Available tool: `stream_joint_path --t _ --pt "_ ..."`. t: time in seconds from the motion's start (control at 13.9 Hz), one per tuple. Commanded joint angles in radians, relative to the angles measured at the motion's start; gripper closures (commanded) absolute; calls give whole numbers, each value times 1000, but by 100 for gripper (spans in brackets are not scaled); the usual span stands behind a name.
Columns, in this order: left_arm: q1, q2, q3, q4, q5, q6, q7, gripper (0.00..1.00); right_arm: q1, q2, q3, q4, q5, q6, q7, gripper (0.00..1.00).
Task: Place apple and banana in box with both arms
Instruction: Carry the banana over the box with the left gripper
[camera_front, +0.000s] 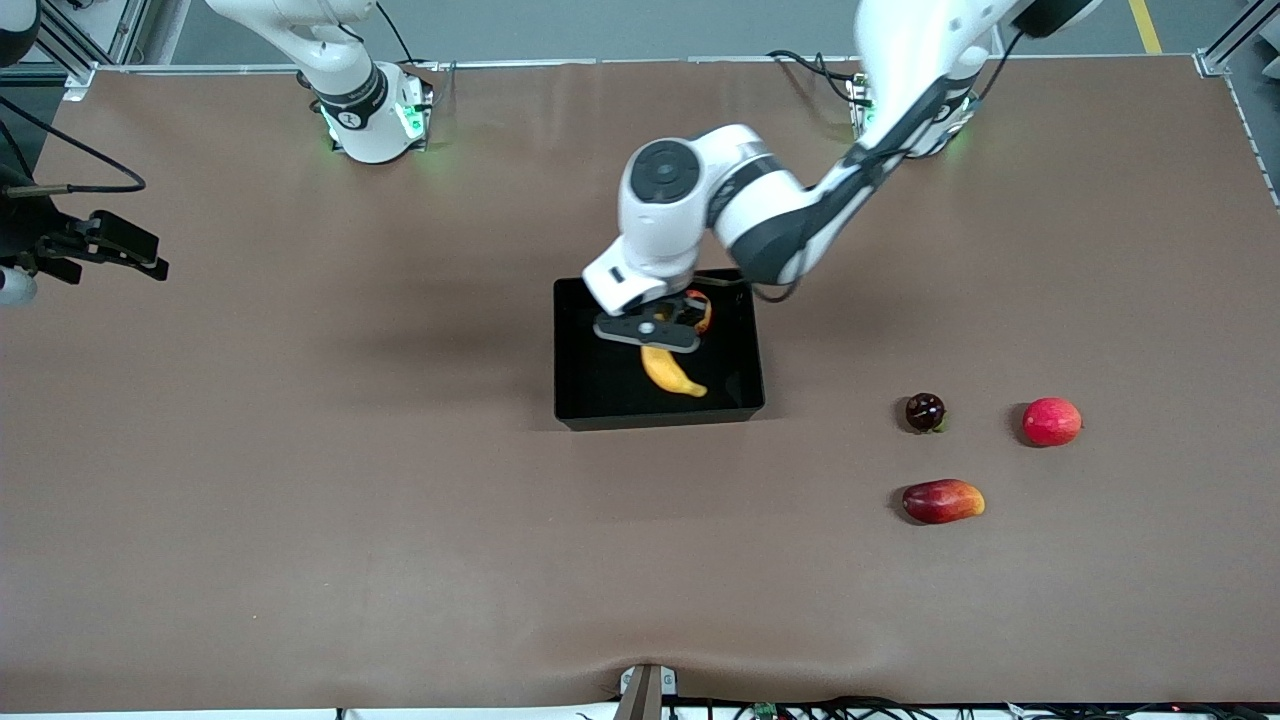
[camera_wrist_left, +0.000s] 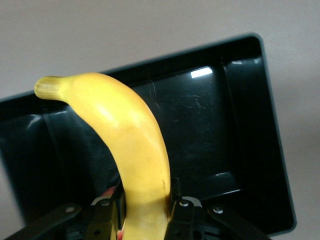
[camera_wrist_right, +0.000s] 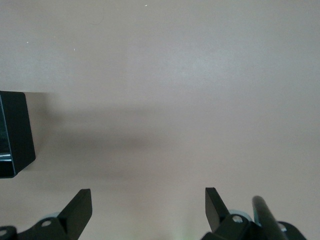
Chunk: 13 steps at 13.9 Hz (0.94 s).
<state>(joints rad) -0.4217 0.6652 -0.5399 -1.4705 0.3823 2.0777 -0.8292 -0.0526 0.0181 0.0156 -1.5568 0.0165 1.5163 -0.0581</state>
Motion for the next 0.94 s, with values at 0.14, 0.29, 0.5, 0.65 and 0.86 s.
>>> stream_joint_path --t 0.14,0.29,0.5,0.65,0.86 --pt "-241 112 196 163 13 -21 -24 100 -7 -17 4 -14 -4 -2 -12 0" --pt "-246 138 196 182 12 -18 -22 100 -7 -17 4 -13 -4 -1 -12 0" --pt "-258 169 199 182 15 36 -21 100 -7 -17 4 -13 -4 -2 -12 0" --pt "-258 201 201 182 15 76 -22 100 -7 -17 4 -13 -4 -1 -12 0" --pt "-256 234 201 179 17 113 -18 100 -7 -17 4 -13 -4 -2 -12 0"
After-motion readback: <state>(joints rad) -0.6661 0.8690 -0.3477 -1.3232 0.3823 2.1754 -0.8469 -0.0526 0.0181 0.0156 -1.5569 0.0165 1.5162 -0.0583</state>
